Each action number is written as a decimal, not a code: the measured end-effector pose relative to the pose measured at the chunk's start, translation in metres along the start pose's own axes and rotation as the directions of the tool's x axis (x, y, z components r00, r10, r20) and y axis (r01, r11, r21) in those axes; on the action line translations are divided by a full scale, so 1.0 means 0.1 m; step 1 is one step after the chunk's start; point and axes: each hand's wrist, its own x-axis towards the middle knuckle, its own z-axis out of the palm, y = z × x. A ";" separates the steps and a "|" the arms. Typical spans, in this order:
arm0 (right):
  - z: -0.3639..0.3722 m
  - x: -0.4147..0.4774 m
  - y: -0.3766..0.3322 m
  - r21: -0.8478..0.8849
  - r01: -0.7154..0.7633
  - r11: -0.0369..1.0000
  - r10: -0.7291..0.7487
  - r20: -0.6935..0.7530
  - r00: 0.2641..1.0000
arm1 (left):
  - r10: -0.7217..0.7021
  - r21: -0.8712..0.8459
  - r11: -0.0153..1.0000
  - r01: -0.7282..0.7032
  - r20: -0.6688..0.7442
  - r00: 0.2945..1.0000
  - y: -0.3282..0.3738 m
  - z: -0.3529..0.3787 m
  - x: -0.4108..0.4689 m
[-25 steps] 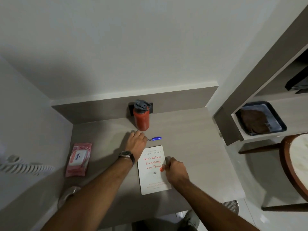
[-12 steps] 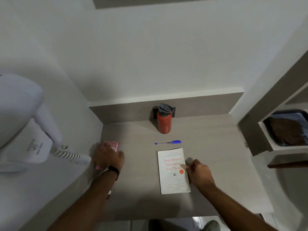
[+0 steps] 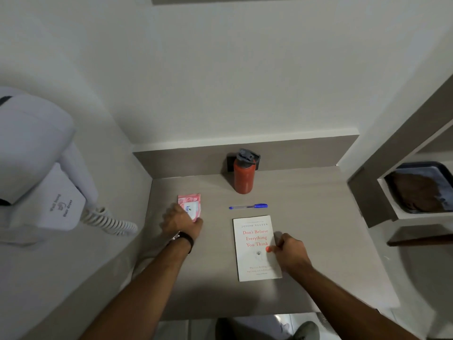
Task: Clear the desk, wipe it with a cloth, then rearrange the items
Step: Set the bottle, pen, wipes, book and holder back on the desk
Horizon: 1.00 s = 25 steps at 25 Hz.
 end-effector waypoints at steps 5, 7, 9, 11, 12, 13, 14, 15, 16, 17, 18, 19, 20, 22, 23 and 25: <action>-0.01 0.02 -0.05 0.001 -0.018 1.000 0.018 0.011 1.000 | -0.020 -0.001 1.000 0.020 -0.024 1.000 0.10 0.04 0.00; -0.01 0.00 -0.04 0.002 -0.003 1.000 0.003 0.025 1.000 | -0.009 -0.072 0.997 0.001 -0.110 0.994 -0.06 -0.02 -0.05; -0.03 -0.01 -0.03 0.018 0.024 1.000 -0.025 0.035 0.999 | -0.012 -0.018 1.000 0.009 -0.177 0.984 -0.40 -0.07 -0.15; -0.08 -0.03 -0.02 0.049 0.029 0.998 -0.030 0.023 0.999 | -0.038 0.101 0.993 0.053 -0.145 0.989 -0.89 -0.08 -0.31; -0.11 -0.04 -0.02 0.069 0.024 0.997 -0.025 0.011 1.000 | 0.006 0.139 0.990 0.008 -0.106 0.994 -1.14 -0.04 -0.39; -0.13 -0.05 -0.02 0.092 0.016 0.996 -0.017 0.003 1.000 | 0.093 0.161 0.983 -0.085 -0.041 0.995 -1.37 0.01 -0.46; -0.15 -0.07 -0.03 0.103 0.009 0.995 -0.009 0.001 1.000 | 0.189 0.178 0.966 -0.190 0.020 0.982 -1.56 0.07 -0.51; -0.17 -0.09 -0.04 0.099 0.004 0.995 -0.005 0.005 1.000 | 0.248 0.189 0.948 -0.255 0.061 0.967 -1.69 0.13 -0.54; -0.18 -0.10 -0.07 0.077 0.007 0.997 -0.008 0.010 1.000 | 0.277 0.209 0.933 -0.292 0.102 0.956 -1.75 0.16 -0.55; -0.18 -0.12 -0.09 0.042 0.016 0.999 -0.017 0.014 1.000 | 0.277 0.240 0.921 -0.307 0.148 0.949 -1.76 0.17 -0.55; -0.18 -0.12 -0.12 -0.002 0.026 1.000 -0.026 0.016 1.000 | 0.272 0.269 0.911 -0.312 0.176 0.946 -1.77 0.17 -0.54; -0.17 -0.13 -0.15 -0.028 0.031 0.999 -0.030 0.018 0.999 | 0.262 0.289 0.906 -0.309 0.189 0.946 -1.77 0.16 -0.52; -0.16 -0.13 -0.17 -0.039 0.029 0.999 -0.029 0.021 0.999 | 0.260 0.292 0.905 -0.310 0.197 0.945 -1.78 0.16 -0.50; -0.17 -0.13 -0.21 -0.023 0.010 1.000 -0.009 0.030 1.000 | 0.279 0.272 0.905 -0.326 0.198 0.940 -1.80 0.19 -0.48; -0.19 -0.13 -0.22 0.001 -0.005 1.000 0.005 0.034 0.999 | 0.290 0.255 0.909 -0.330 0.183 0.939 -1.79 0.19 -0.47; -0.23 -0.15 -0.22 0.044 -0.022 0.999 0.020 0.047 0.999 | 0.298 0.188 0.927 -0.325 0.159 0.941 -1.66 0.18 -0.50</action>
